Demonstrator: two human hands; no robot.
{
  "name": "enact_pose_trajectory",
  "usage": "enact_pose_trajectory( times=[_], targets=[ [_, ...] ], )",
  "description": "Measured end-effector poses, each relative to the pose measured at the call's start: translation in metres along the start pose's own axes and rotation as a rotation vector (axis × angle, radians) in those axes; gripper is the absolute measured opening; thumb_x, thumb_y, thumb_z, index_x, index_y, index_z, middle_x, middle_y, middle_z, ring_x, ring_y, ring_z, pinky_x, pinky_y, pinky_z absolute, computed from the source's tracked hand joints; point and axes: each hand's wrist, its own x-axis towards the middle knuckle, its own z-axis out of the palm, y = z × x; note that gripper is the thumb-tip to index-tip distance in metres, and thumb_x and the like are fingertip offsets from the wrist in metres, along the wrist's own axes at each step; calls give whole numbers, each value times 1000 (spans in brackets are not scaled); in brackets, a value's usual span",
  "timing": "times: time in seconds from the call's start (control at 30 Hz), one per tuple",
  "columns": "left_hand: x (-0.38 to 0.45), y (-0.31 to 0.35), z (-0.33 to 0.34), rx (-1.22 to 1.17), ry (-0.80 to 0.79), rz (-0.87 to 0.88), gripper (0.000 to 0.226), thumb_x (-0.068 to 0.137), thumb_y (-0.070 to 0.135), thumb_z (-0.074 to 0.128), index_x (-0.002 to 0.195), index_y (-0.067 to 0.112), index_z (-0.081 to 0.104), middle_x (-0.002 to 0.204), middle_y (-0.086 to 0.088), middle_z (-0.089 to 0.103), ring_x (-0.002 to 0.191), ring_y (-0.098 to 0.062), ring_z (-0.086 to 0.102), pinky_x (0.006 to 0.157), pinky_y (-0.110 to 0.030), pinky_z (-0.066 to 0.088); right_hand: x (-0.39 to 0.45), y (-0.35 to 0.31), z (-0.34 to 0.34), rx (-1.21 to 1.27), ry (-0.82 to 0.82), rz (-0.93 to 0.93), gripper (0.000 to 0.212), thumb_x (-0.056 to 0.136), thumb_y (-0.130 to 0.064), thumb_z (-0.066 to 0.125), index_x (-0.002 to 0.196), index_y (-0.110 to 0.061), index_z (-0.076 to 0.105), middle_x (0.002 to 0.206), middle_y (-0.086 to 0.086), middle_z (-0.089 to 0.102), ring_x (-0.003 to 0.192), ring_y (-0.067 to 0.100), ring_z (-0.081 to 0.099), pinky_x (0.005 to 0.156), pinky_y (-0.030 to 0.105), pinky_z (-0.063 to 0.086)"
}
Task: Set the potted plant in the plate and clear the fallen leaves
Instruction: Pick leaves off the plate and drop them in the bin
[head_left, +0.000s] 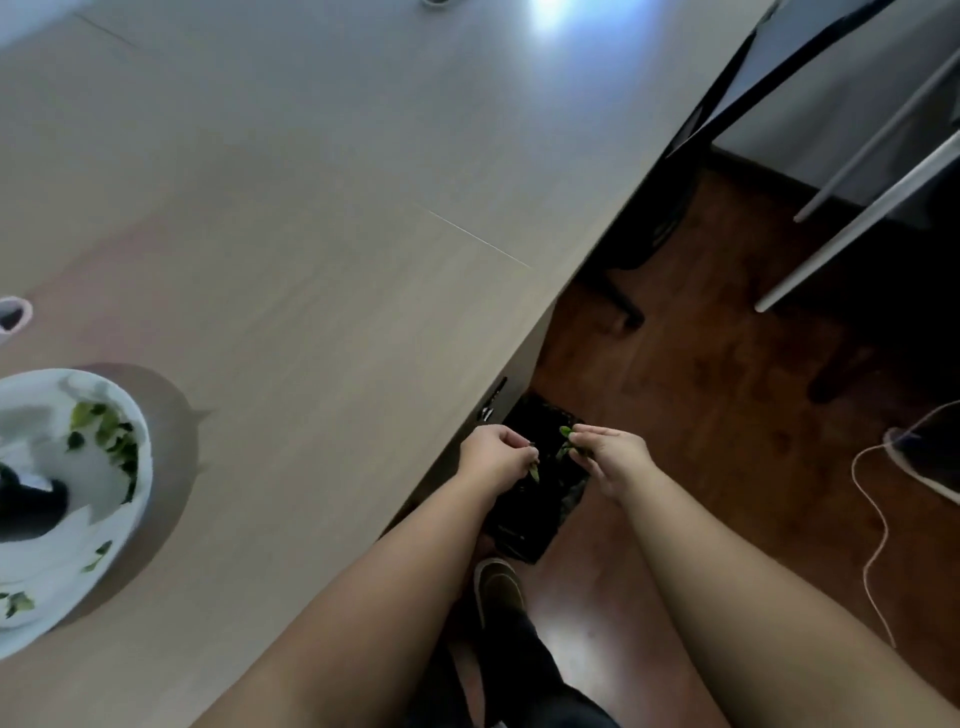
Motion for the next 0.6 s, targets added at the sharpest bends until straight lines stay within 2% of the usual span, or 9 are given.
enact_pose_trajectory(
  times=[0.07, 0.17, 0.23, 0.37, 0.47, 0.6],
  targets=[
    [14, -2, 9, 51, 3, -16, 7, 78, 24, 75, 80, 17, 74, 73, -3, 73, 68, -19, 70, 71, -30, 60, 13, 0, -1, -19, 27, 23, 21, 83, 13, 61, 103, 11, 64, 83, 14, 63, 72, 19, 60, 53, 18, 57],
    [32, -9, 18, 103, -35, -29, 16, 85, 22, 69, 99, 16, 72, 88, -3, 71, 66, -12, 65, 55, -16, 50, 28, 3, -4, -81, 47, 98, 23, 88, 9, 56, 109, 9, 65, 92, 16, 62, 78, 24, 61, 66, 29, 57],
    [44, -16, 22, 124, -32, -40, 24, 88, 20, 65, 111, 16, 70, 102, -4, 70, 79, -14, 66, 62, -16, 45, 35, 4, -5, -122, 42, 147, 28, 92, 3, 51, 118, 6, 61, 105, 17, 62, 87, 27, 61, 68, 30, 54],
    [58, -31, 26, 81, -64, -78, 26, 94, 13, 55, 117, 11, 68, 117, -17, 69, 82, -22, 64, 67, -19, 45, 43, 8, -6, -178, 14, 169, 39, 96, 0, 40, 133, 1, 50, 133, 18, 53, 117, 33, 55, 90, 35, 48],
    [57, -35, 19, 68, -48, -82, 27, 95, 12, 52, 116, 12, 68, 115, -18, 69, 85, -23, 60, 74, -28, 46, 43, 8, -8, -188, -8, 162, 42, 96, 3, 38, 137, -2, 48, 139, 19, 50, 124, 32, 52, 94, 34, 45],
    [39, -27, 0, 21, -21, -80, 29, 92, 13, 53, 116, 14, 69, 90, -12, 68, 74, -22, 58, 64, -25, 43, 34, -1, -7, -167, -30, 145, 50, 96, 8, 36, 143, -7, 39, 142, 23, 45, 130, 36, 48, 104, 40, 41]
  ],
)
